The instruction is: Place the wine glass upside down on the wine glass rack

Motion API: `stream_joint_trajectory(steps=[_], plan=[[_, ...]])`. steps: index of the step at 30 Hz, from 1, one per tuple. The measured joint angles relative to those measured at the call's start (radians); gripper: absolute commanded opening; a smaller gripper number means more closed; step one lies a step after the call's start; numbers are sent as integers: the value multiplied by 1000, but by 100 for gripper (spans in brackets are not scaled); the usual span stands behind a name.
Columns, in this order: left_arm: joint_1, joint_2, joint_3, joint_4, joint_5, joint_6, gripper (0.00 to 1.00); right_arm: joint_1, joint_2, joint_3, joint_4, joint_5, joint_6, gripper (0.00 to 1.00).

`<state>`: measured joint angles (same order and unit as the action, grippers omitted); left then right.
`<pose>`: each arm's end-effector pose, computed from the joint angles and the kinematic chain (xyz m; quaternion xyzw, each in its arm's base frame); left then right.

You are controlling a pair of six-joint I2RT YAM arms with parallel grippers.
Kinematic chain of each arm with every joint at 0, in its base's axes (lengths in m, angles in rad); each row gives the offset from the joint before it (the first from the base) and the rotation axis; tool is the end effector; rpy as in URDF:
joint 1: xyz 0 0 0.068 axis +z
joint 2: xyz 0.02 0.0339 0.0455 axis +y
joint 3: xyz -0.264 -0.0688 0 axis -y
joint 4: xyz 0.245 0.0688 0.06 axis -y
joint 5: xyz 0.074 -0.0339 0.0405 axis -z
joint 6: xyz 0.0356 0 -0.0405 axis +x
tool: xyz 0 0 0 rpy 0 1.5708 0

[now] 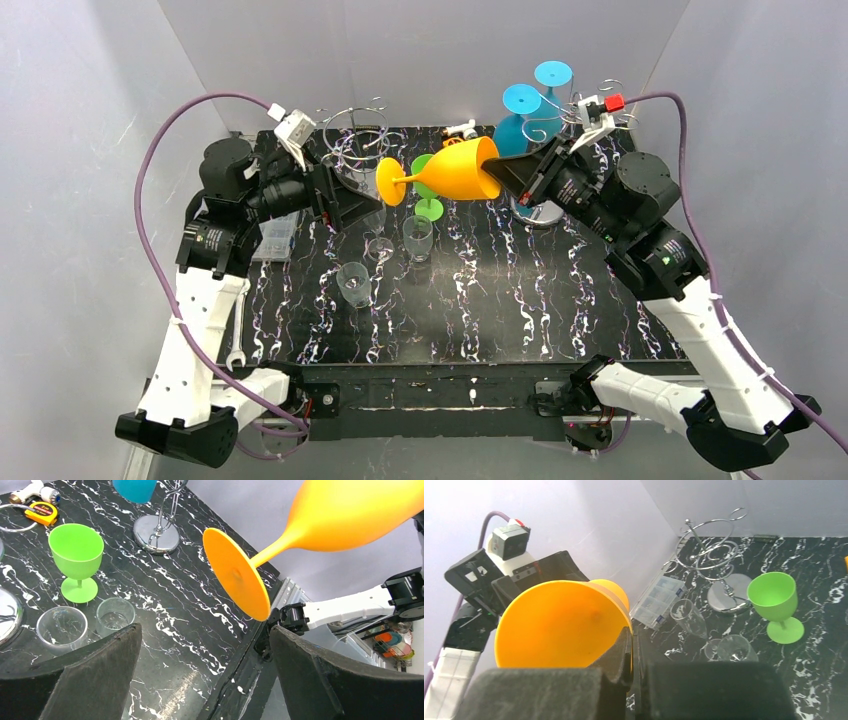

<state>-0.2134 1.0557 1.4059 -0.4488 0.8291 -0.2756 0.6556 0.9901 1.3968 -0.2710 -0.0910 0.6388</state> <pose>0.1870 -0.0674 0.4740 0.2492 0.6864 -0.4384 0.5240 0.1446 0.1153 0.5011 -0.0398 0.6565 0.4777 0.5824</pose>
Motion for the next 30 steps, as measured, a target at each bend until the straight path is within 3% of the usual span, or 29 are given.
stream_joint_trajectory(steps=[12,18,28,30], plan=[[0,-16,-5,48,69,-40,99,3,40,-4,36,-24,24,1],[-4,24,36,53,65,-47,76,28,65,-4,42,-14,17,1],[-4,133,85,48,16,-35,8,61,112,-4,72,17,8,1],[-5,134,85,42,-8,-31,0,68,112,-4,85,17,1,18]])
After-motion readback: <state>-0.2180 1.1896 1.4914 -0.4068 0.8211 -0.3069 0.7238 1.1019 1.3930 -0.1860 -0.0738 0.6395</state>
